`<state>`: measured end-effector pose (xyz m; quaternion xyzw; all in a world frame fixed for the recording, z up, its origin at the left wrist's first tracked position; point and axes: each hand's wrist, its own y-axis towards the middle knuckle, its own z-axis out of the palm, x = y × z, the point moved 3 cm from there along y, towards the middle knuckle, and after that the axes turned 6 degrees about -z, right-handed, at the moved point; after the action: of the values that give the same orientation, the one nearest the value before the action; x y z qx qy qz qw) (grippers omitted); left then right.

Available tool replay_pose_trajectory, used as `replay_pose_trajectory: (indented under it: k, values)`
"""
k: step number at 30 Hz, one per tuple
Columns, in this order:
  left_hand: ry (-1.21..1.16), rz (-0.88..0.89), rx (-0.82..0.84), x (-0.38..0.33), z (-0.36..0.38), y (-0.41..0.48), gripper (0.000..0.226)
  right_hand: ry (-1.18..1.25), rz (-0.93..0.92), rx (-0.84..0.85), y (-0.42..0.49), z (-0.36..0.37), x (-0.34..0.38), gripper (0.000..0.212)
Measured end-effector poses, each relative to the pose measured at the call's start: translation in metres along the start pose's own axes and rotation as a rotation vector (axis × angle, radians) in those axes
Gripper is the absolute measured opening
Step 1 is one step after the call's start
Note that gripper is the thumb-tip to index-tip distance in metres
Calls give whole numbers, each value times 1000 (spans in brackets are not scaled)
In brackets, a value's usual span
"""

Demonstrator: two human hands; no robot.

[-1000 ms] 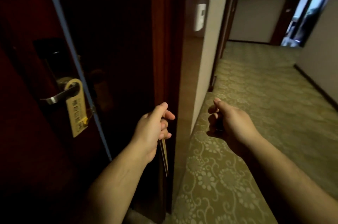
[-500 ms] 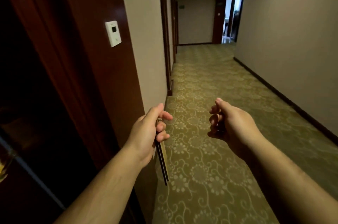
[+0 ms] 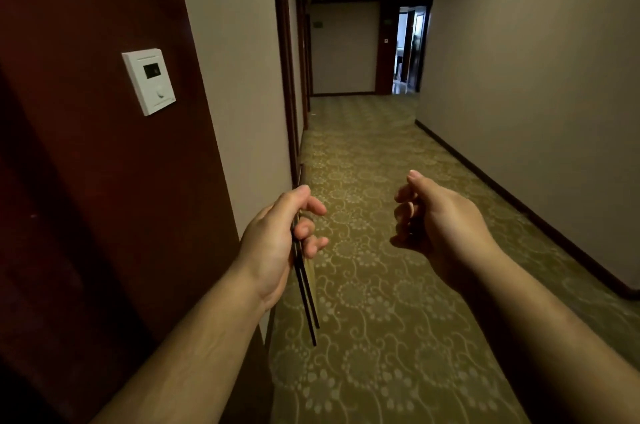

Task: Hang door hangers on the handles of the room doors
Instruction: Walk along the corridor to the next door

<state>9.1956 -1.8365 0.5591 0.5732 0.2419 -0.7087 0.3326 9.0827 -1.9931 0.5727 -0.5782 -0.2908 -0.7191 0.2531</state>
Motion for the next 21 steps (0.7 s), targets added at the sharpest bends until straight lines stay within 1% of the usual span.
replay_pose_trajectory:
  k: [5, 10, 13, 15, 21]
  values:
    - [-8, -4, -43, 3, -11, 66, 32, -43, -33, -22, 54, 17, -6, 36]
    - [-54, 19, -167, 11, -22, 125, 31, -30, -35, -29, 109, 24, -17, 37]
    - [-60, 32, -238, 17, -21, 174, 32, -27, -53, -36, 157, 25, -22, 37]
    - [-42, 40, -250, 19, -16, 208, 32, -41, -73, -28, 194, 20, -24, 37]
    - [-14, 66, -222, 12, 11, 303, 31, -15, -111, -23, 301, -10, -30, 38]
